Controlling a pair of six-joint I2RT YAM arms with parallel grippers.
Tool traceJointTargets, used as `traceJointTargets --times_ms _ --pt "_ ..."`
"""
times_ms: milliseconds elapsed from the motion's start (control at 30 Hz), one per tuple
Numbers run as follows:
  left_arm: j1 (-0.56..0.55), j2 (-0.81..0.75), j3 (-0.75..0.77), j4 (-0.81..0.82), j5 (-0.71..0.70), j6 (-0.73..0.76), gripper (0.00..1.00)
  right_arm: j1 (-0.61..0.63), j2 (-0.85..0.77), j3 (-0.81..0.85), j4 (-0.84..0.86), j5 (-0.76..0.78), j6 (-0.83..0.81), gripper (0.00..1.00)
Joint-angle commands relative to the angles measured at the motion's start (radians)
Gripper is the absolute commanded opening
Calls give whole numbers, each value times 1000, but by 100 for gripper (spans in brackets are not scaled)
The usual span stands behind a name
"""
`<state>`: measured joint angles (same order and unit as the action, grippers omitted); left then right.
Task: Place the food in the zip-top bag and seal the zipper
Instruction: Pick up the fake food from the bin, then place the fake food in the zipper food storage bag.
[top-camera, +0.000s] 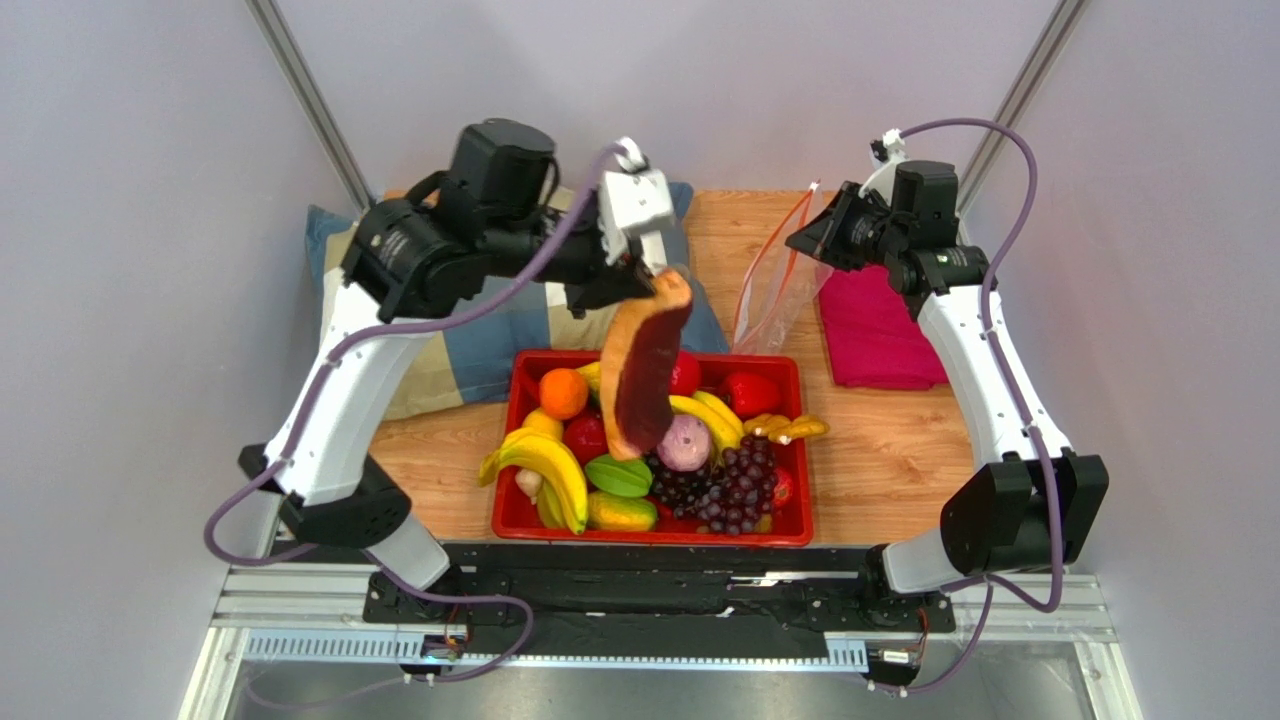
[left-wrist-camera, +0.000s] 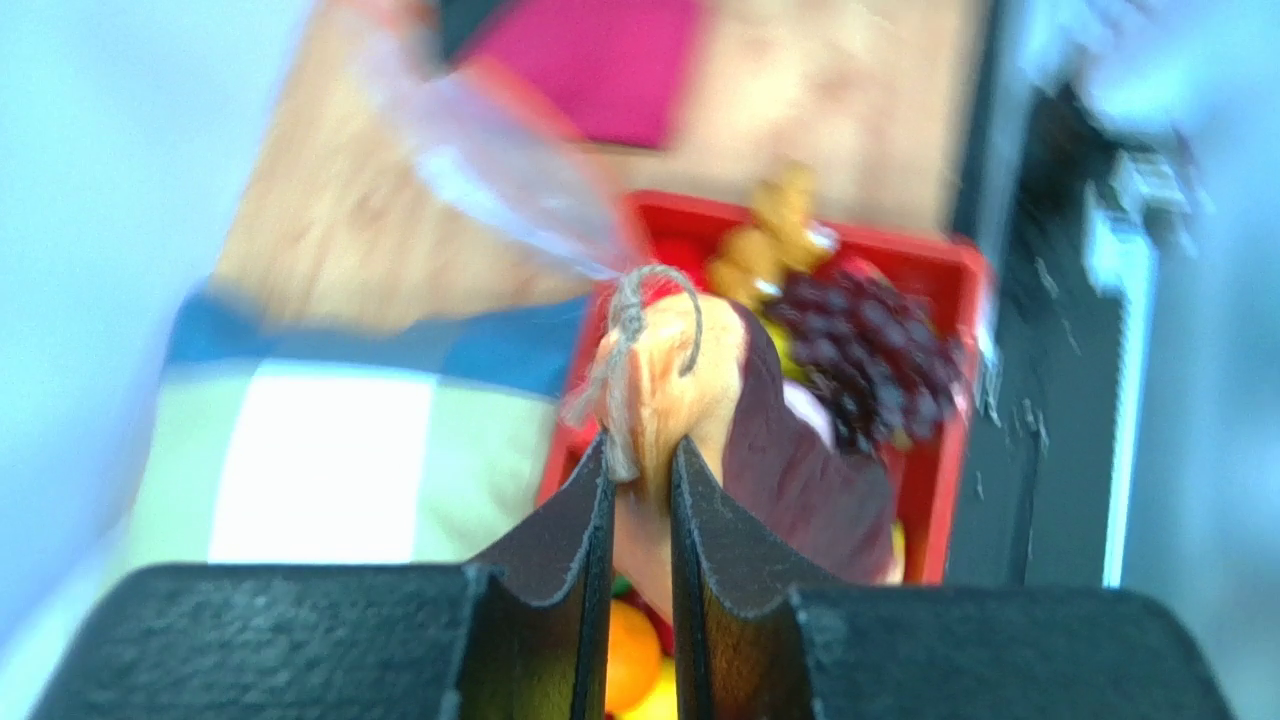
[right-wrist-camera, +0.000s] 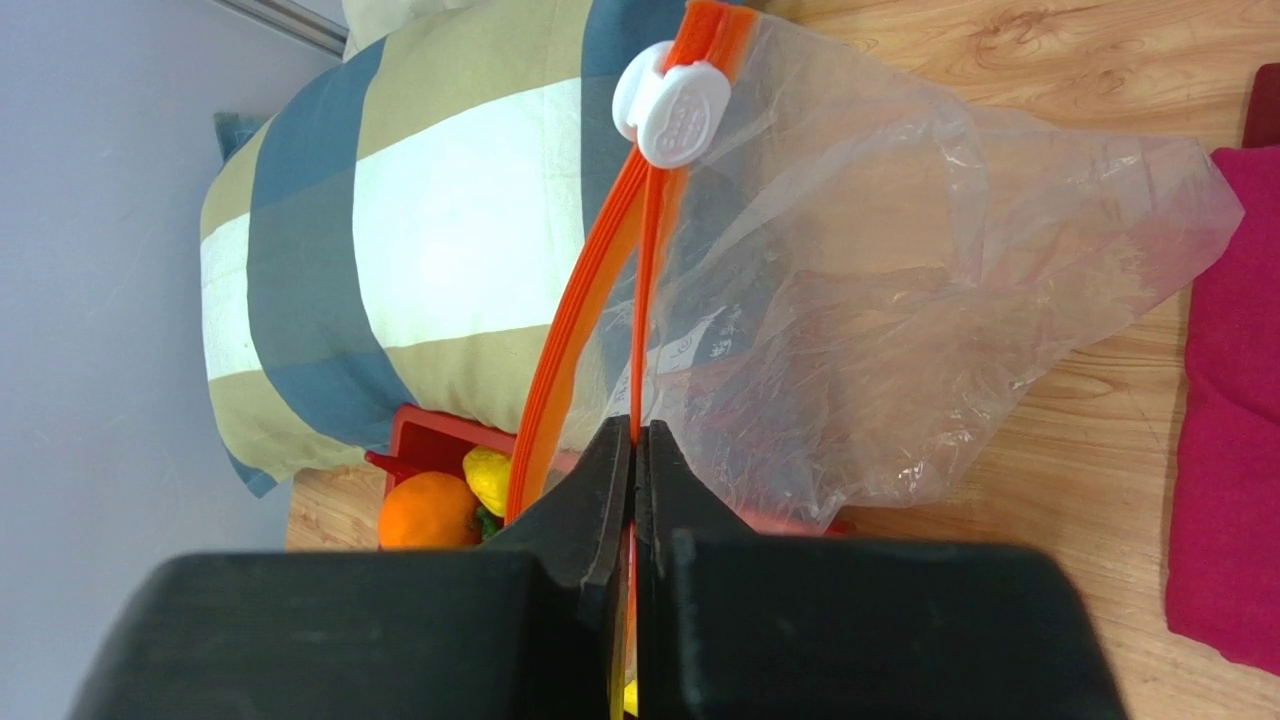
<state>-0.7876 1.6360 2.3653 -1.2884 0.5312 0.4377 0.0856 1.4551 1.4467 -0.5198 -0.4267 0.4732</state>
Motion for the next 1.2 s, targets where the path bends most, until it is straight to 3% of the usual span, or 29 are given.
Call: traceJointTargets --times_ms 0,67,233,433,633,1167 --pt "28 -129 -119 343 -325 -465 0 22 -42 27 33 43 73 0" --pt "28 -159 -156 481 -471 -555 0 37 -51 23 35 69 96 0" --pt "22 -62 -46 531 -756 -651 0 77 -75 32 21 143 151 0" --pt "-15 22 2 635 -934 -631 0 103 -53 84 -60 230 218 0" --pt "-41 41 -69 765 -1008 -565 0 109 -47 84 -63 230 239 0" --pt "-55 62 -146 813 -1033 -565 0 144 -32 99 -49 253 234 0"
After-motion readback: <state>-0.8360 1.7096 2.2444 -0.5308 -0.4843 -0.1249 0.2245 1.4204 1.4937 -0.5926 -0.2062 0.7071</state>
